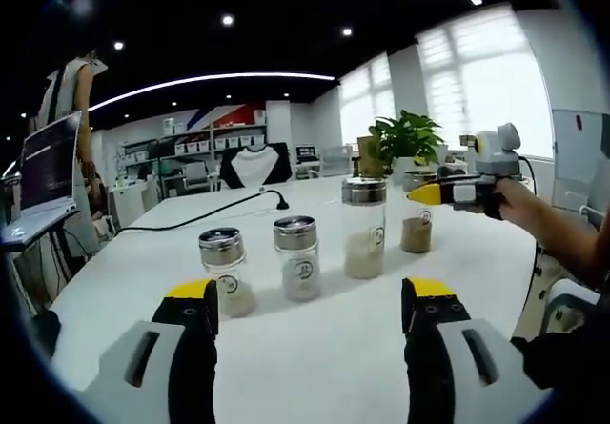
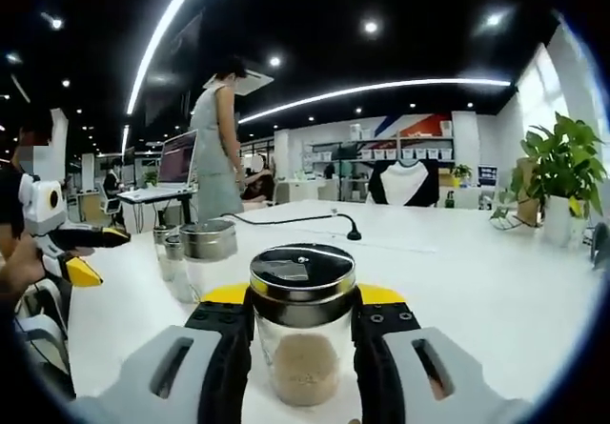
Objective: Rotate the seasoning bottle until the label or dispensing opening points toward the visible target arrow and the bottle remains upright within the marked orientation range
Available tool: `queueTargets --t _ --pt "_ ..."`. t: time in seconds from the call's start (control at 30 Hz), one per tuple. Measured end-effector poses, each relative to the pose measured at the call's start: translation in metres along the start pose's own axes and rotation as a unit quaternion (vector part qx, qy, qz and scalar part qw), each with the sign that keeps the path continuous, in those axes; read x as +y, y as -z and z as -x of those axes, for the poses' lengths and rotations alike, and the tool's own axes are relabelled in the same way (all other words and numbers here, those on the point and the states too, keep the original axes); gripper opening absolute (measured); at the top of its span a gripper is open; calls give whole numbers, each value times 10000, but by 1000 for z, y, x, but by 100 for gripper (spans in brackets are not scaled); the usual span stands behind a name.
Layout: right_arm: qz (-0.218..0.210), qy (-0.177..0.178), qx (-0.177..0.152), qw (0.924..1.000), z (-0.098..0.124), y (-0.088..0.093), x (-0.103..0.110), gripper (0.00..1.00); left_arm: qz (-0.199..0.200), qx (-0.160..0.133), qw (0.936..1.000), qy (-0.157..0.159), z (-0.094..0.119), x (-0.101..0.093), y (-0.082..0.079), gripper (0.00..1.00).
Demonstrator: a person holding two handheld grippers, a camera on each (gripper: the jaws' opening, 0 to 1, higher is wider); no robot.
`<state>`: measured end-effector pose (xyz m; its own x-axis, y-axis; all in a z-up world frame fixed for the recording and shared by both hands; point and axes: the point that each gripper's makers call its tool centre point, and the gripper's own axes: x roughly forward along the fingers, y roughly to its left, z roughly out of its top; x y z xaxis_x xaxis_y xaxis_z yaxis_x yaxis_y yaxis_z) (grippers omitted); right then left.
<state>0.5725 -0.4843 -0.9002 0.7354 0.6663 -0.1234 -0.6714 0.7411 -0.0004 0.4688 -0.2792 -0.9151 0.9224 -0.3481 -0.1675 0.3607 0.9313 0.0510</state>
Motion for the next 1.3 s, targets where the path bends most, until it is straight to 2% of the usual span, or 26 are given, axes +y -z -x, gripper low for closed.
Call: queueTargets --t 0.17,0.43,0.97,1.3 --pt "16 -228 38 9997 -1 0 2 38 -15 -13 10000 18 -1 -1 -2 83" --pt "72 -397 44 9992 -3 0 4 39 -30 31 10000 -7 -2 -1 -2 83" --pt "153 -339 117 9992 -5 -1 2 39 -56 31 10000 -42 1 -1 -3 83" --pt "188 -582 131 9980 -6 -2 1 38 -74 15 9999 -156 5 5 -5 83"
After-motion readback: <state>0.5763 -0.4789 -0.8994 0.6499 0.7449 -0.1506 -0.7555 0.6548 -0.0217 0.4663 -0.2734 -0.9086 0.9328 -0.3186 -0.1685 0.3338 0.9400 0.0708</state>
